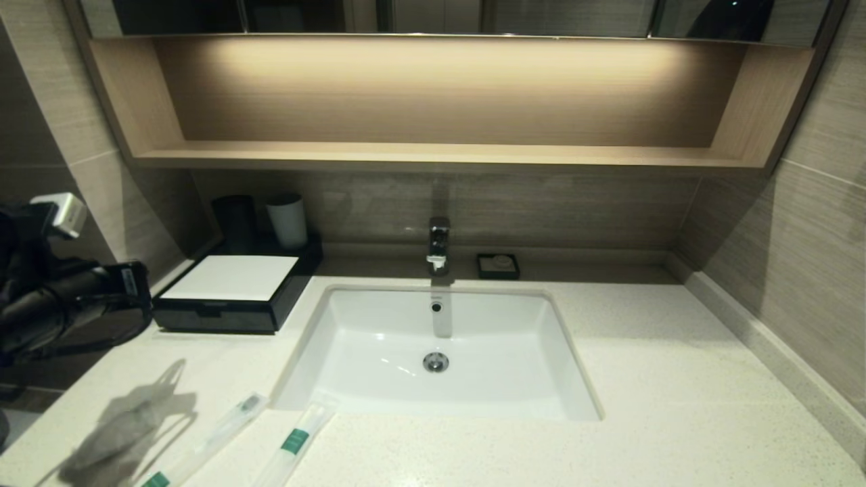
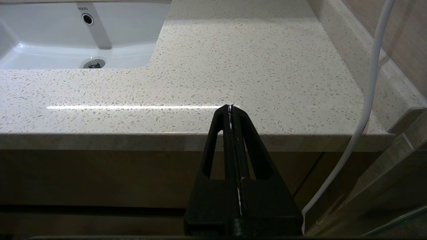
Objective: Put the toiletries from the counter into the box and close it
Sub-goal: Open the drawer
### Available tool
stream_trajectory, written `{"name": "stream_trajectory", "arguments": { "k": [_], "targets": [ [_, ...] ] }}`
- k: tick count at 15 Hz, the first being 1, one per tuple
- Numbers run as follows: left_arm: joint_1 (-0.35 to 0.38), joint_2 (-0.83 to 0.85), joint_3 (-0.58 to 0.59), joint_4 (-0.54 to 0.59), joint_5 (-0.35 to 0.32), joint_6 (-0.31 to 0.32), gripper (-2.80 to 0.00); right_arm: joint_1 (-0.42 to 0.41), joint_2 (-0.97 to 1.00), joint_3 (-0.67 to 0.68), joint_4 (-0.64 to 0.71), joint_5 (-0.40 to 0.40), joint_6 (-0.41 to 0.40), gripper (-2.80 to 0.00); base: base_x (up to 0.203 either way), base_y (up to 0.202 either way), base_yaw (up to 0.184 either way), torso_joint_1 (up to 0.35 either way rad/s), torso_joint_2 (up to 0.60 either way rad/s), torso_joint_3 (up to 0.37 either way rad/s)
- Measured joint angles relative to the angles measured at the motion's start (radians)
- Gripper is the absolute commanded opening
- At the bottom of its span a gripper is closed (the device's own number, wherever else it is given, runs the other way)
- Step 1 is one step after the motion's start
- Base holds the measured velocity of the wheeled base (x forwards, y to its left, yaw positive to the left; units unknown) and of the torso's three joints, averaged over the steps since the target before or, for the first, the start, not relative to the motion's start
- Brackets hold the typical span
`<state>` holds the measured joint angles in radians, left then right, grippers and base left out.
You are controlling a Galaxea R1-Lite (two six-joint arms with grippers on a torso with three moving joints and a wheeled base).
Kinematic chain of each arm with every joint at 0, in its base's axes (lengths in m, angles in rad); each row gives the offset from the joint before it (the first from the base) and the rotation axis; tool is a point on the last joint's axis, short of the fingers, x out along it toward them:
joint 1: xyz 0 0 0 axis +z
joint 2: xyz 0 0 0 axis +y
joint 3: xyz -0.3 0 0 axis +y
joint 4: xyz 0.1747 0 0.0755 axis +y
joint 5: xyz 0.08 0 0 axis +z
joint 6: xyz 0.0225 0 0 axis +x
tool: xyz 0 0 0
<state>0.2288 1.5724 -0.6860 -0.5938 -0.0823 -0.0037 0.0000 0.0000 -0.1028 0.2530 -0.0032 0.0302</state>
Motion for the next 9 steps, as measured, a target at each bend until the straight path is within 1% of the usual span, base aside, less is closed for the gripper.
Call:
{"name": "stream_trajectory", "arguments": {
  "k": [4, 9],
  "targets": [
    [0.014, 0.119, -0.016, -0.081, -0.005, 0.027, -2.8, 0.0, 0.0, 0.0, 0.0, 0.0, 0.0, -2.8, 0.0, 0.0, 0.0, 0.0, 0.0, 0.0],
    [0.012, 0.24, -0.026, -0.095, -0.035, 0.049, -2.8, 0.0, 0.0, -0.001, 0.0, -0.001, 0.001, -2.8, 0.0, 0.0, 0.0, 0.0, 0.0, 0.0]
  ]
}}
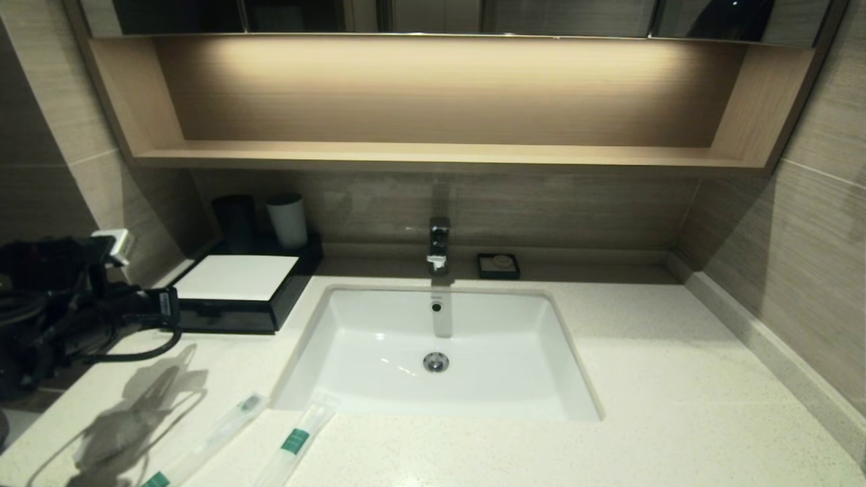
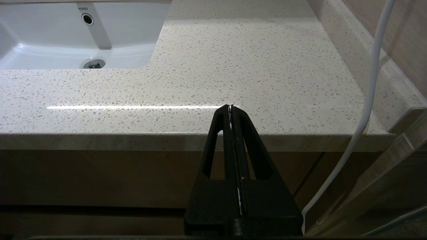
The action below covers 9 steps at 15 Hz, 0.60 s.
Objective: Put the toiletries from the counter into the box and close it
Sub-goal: Open the drawer
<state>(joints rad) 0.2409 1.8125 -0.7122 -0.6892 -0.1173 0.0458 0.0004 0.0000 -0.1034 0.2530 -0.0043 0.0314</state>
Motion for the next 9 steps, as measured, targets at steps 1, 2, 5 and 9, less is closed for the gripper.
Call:
{"name": "stream_trajectory", "arguments": {
  "k": [1, 2, 5, 9],
  "targets": [
    [-0.003, 0.018, -0.006, -0.003, -0.006, 0.0, -2.8, 0.0, 0.0, 0.0, 0.0, 0.0, 0.001, -2.8, 0.0, 0.0, 0.0, 0.0, 0.0, 0.0],
    [-0.005, 0.036, -0.013, -0.003, -0.011, 0.0, -2.8, 0.0, 0.0, 0.0, 0.0, 0.0, 0.001, -2.8, 0.0, 0.0, 0.0, 0.0, 0.0, 0.0],
    [-0.01, 0.084, -0.038, -0.006, -0.03, 0.002, -2.8, 0.0, 0.0, -0.001, 0.001, 0.0, 0.001, -2.8, 0.0, 0.0, 0.0, 0.0, 0.0, 0.0],
    [-0.021, 0.143, -0.056, -0.076, -0.031, -0.001, -2.8, 0.0, 0.0, -0.001, 0.001, -0.002, 0.019, -2.8, 0.0, 0.0, 0.0, 0.0, 0.0, 0.0]
  ]
}}
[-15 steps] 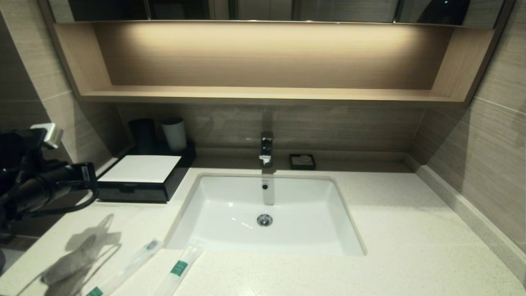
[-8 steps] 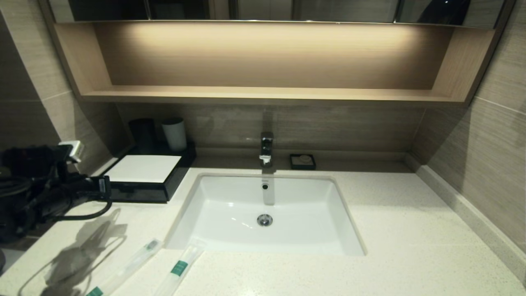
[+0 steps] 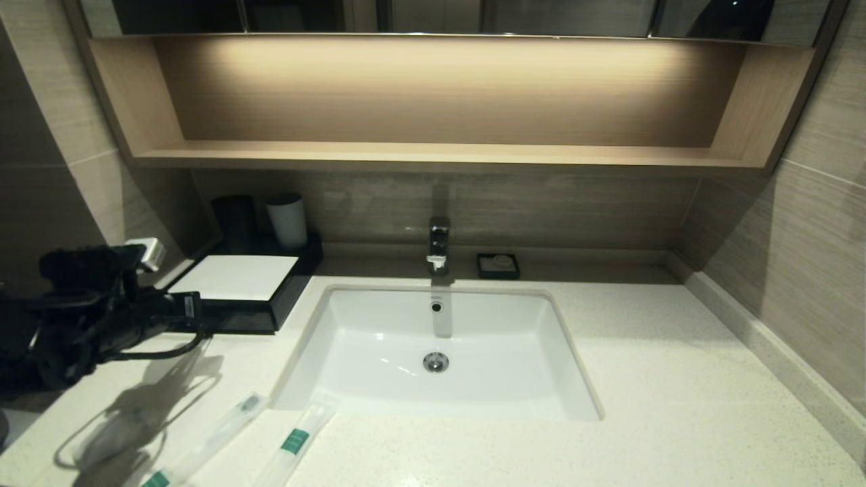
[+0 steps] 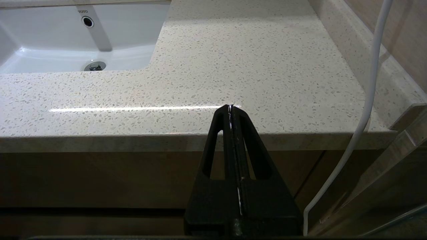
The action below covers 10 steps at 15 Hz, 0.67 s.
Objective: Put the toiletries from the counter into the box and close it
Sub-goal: Open the drawer
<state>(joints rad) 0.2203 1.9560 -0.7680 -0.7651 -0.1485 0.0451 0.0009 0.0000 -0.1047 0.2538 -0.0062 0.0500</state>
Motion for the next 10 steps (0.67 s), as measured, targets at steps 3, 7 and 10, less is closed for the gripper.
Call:
{"name": "stream_trajectory", "arguments": {
  "k": [3, 7, 10],
  "targets": [
    [-0.009, 0.035, -0.009, -0.011, 0.001, -0.002, -2.8, 0.0, 0.0, 0.0, 0.001, -0.001, 0.0, -2.8, 0.0, 0.0, 0.0, 0.0, 0.0, 0.0],
    [-0.017, 0.071, -0.021, -0.031, 0.001, -0.002, -2.8, 0.0, 0.0, 0.0, 0.001, -0.001, 0.0, -2.8, 0.0, 0.0, 0.0, 0.0, 0.0, 0.0],
    [-0.018, 0.09, -0.033, -0.032, 0.004, -0.002, -2.8, 0.0, 0.0, 0.0, 0.001, -0.001, 0.001, -2.8, 0.0, 0.0, 0.0, 0.0, 0.0, 0.0]
  ]
}}
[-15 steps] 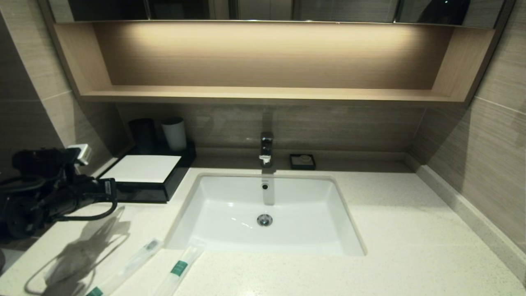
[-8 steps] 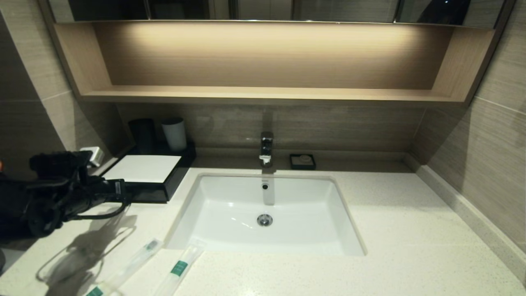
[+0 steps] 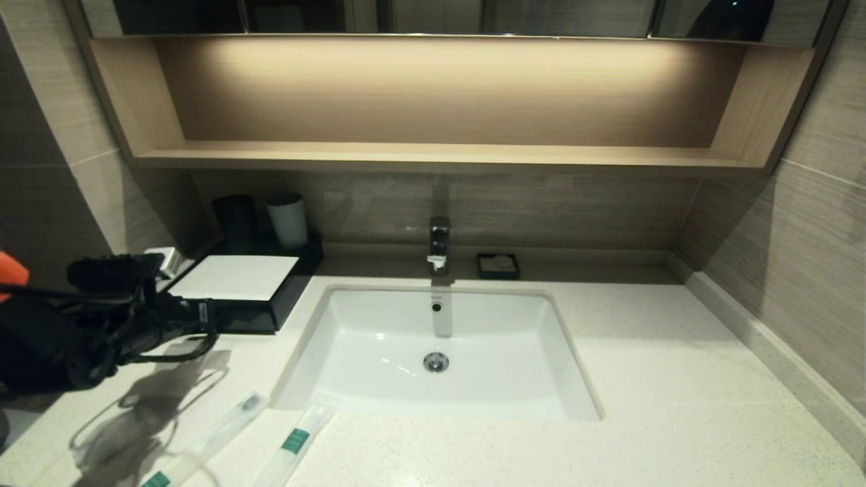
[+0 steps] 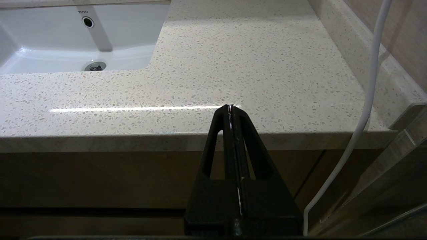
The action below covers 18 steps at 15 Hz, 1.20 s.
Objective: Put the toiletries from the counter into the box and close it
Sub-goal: Open the drawer
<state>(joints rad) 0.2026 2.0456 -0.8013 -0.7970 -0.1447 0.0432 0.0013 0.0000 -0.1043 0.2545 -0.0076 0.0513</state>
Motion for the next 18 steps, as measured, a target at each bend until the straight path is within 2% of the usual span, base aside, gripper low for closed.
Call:
{"name": "stream_trajectory", "arguments": {
  "k": [12, 14, 18],
  "targets": [
    [0.007, 0.045, -0.009, -0.015, -0.002, 0.003, -2.8, 0.0, 0.0, 0.0, 0.0, 0.0, 0.004, -2.8, 0.0, 0.0, 0.0, 0.0, 0.0, 0.0],
    [0.007, 0.005, 0.008, 0.042, -0.001, 0.007, -2.8, 0.0, 0.0, 0.0, -0.001, 0.001, 0.005, -2.8, 0.0, 0.0, 0.0, 0.0, 0.0, 0.0],
    [0.009, -0.148, 0.028, 0.319, 0.0, 0.034, -2.8, -0.001, 0.0, 0.0, 0.0, 0.001, 0.005, -2.8, 0.0, 0.0, 0.0, 0.0, 0.0, 0.0]
  ]
}}
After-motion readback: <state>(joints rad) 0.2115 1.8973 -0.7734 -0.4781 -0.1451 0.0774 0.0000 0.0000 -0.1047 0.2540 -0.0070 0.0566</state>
